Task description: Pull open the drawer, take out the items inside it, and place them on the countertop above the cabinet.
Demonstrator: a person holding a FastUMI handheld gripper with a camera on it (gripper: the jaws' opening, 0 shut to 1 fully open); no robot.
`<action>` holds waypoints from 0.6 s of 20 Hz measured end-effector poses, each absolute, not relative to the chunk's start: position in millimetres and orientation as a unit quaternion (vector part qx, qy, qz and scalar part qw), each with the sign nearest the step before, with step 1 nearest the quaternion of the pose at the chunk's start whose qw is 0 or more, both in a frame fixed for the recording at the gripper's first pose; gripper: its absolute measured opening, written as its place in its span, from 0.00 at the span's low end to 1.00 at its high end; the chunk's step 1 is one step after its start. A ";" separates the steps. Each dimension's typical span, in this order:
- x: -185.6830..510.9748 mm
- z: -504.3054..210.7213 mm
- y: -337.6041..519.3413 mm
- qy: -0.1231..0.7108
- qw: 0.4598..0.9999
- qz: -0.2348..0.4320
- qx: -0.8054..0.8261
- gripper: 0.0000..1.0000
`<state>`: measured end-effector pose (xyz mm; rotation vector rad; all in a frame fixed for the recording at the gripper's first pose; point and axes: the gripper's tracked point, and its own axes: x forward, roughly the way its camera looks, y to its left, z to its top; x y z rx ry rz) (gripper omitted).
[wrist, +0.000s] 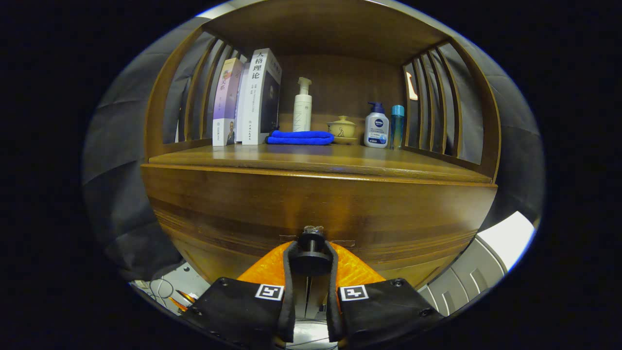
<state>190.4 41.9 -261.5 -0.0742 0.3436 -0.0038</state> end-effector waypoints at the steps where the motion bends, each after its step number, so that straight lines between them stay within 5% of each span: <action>1: 186.0 -261.4 41.1 0.169 0.985 -0.003 -0.040 0.28; 12: 127.4 -260.3 41.3 0.170 0.984 0.017 -0.040 0.28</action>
